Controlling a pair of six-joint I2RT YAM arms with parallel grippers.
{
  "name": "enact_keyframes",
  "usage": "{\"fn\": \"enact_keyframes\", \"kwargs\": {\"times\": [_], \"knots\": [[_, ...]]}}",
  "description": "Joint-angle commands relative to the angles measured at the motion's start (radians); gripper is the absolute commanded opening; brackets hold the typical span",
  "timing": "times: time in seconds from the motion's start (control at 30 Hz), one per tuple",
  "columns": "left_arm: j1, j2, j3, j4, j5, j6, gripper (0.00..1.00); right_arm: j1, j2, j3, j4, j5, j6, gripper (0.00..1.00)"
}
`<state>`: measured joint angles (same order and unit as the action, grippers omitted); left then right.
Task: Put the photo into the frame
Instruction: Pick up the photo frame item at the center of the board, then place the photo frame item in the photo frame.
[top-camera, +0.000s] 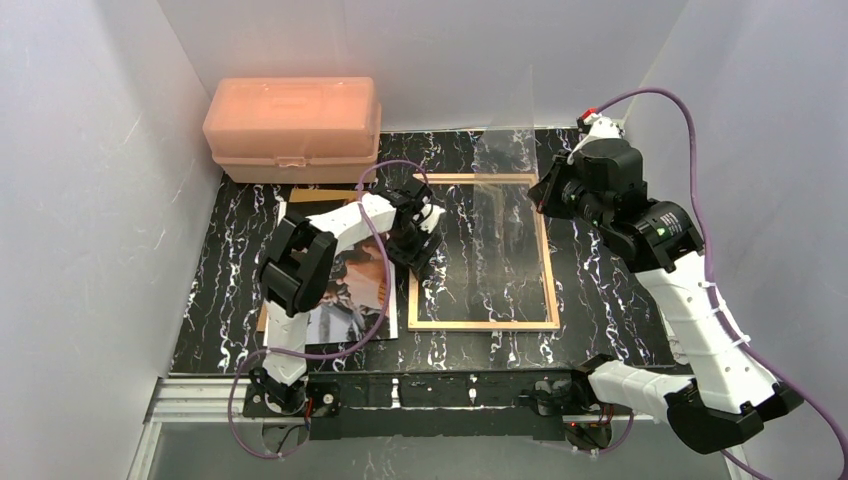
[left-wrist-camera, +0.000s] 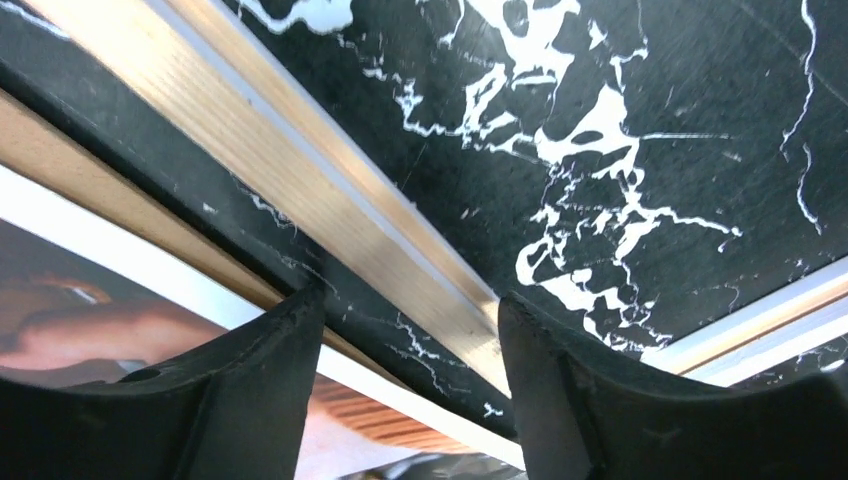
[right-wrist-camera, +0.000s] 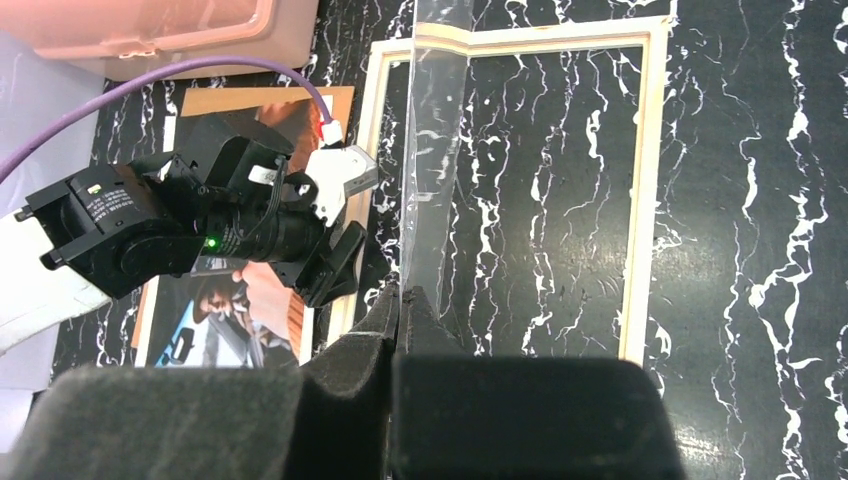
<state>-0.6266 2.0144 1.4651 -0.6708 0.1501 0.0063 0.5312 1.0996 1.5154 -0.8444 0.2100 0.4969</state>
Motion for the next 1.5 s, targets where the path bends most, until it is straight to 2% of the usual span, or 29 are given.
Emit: {"fn": "enact_keyframes", "kwargs": {"times": [0.0, 0.13, 0.17, 0.27, 0.4, 0.57, 0.7, 0.97, 1.2, 1.37, 1.47], "knots": [[0.031, -0.106, 0.013, -0.109, 0.025, 0.011, 0.69, -0.003, 0.002, -0.002, 0.102, -0.034, 0.015, 0.01], [0.095, -0.213, 0.111, -0.189, 0.156, -0.033, 0.82, -0.004, 0.007, 0.002, 0.143, -0.063, 0.029, 0.01], [0.117, -0.238, 0.134, -0.204, 0.195, -0.044, 0.90, -0.004, 0.003, -0.001, 0.166, -0.077, 0.039, 0.01], [0.210, -0.315, 0.171, -0.209, 0.352, -0.105, 0.98, -0.004, -0.006, -0.019, 0.260, -0.127, 0.082, 0.01], [0.302, -0.408, 0.128, -0.128, 0.569, -0.232, 0.99, -0.004, -0.015, -0.054, 0.408, -0.200, 0.162, 0.01], [0.379, -0.510, -0.003, 0.047, 0.725, -0.382, 0.99, -0.005, -0.027, -0.087, 0.598, -0.286, 0.269, 0.01], [0.445, -0.547, -0.056, 0.127, 0.797, -0.462, 0.98, -0.006, -0.039, -0.094, 0.669, -0.308, 0.332, 0.01], [0.505, -0.601, -0.117, 0.227, 0.882, -0.554, 0.98, -0.008, -0.059, -0.124, 0.750, -0.341, 0.413, 0.01], [0.515, -0.623, -0.127, 0.294, 0.963, -0.632, 0.91, -0.011, -0.069, -0.186, 0.836, -0.382, 0.480, 0.01], [0.526, -0.653, -0.129, 0.388, 0.998, -0.721, 0.72, -0.012, -0.079, -0.221, 0.837, -0.385, 0.479, 0.01], [0.545, -0.655, -0.106, 0.386, 1.021, -0.732, 0.57, -0.012, -0.091, -0.223, 0.817, -0.376, 0.450, 0.01]]}}
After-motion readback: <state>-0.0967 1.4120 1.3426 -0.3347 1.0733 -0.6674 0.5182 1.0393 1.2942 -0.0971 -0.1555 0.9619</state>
